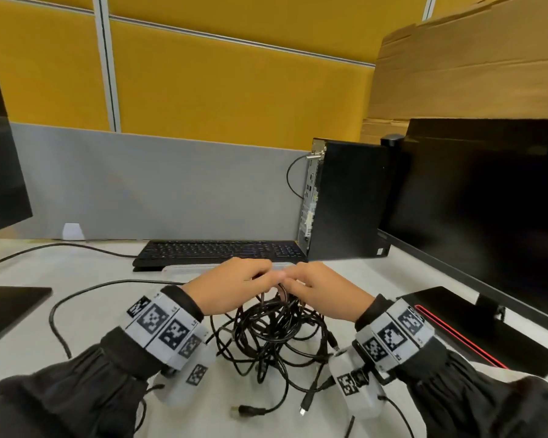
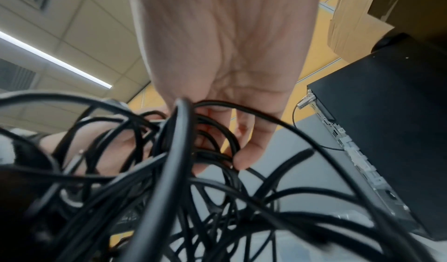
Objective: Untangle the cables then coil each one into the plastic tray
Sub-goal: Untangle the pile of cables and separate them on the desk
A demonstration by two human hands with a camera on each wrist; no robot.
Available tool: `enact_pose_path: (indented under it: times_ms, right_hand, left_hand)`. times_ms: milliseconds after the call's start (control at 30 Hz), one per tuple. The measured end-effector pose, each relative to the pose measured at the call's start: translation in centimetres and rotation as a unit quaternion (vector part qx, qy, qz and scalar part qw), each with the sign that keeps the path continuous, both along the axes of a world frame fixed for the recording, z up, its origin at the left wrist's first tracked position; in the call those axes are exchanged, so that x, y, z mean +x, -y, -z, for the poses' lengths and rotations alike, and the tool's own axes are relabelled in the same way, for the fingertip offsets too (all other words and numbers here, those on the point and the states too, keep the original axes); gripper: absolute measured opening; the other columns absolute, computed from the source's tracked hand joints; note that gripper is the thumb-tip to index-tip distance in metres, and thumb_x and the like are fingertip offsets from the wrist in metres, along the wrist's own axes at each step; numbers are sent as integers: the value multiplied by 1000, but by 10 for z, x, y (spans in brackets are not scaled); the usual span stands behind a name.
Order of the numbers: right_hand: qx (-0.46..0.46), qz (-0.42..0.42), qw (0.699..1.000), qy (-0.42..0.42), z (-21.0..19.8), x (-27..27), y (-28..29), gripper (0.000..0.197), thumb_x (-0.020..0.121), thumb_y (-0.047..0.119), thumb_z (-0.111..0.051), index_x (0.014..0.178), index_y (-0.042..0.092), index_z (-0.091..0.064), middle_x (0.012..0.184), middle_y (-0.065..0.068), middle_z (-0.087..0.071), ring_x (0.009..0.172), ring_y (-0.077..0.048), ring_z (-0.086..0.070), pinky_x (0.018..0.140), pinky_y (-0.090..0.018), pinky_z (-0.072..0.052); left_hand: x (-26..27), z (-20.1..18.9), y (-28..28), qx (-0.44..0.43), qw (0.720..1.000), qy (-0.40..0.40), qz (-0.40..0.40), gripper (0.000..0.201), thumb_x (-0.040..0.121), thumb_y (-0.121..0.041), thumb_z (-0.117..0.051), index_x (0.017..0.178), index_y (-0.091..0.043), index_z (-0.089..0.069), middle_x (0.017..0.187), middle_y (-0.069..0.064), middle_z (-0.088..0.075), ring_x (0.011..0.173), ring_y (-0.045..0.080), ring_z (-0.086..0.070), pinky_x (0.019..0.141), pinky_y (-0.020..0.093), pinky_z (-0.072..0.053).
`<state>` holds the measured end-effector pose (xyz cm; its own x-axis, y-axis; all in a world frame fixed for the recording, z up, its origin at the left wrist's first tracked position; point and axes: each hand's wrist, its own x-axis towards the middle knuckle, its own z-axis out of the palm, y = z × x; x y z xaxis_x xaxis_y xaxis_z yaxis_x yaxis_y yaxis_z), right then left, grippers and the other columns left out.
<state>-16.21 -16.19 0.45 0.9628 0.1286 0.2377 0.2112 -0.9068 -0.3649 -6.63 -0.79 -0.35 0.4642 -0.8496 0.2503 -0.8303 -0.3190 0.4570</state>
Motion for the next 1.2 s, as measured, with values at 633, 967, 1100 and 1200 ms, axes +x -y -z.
enact_pose_path:
  times_ms: [633,967,1100,1200]
  right_hand:
    - [320,-53,911,-255,38,-40,16,23,88,39,-52,101,23,-61,97,4,-66,93,-18,-63,78,-34,-53]
    - [206,7,975,-86,25,-14,-21,16,85,32,-65,76,21,-59,79,5,-65,76,-6,-57,71,-22,-45]
    - [319,23,941,-108,20,-10,-6,11,94,14,-54,82,14,-55,70,4,-67,69,-9,-60,74,-27,-50]
    - [381,29,919,-92,18,-10,3,12,97,16,-48,87,12,-54,54,7,-49,56,-11,-49,65,-33,-51]
  left_hand:
    - [21,30,-15,-294,903,-280,-139,41,86,-29,-62,61,-17,-32,44,-12,-31,44,9,-25,47,25,-29]
    - [12,45,-12,-338,899,-252,-117,36,88,-15,-60,64,-15,-33,51,-9,-29,44,5,-28,43,15,-27]
    - [18,45,-21,-339,895,-265,-117,33,88,-8,-56,65,-15,-34,52,-12,-30,46,4,-28,46,15,-28]
    - [21,44,-26,-347,891,-277,-99,38,85,-8,-59,61,-18,-32,49,-13,-29,45,6,-26,44,17,-25]
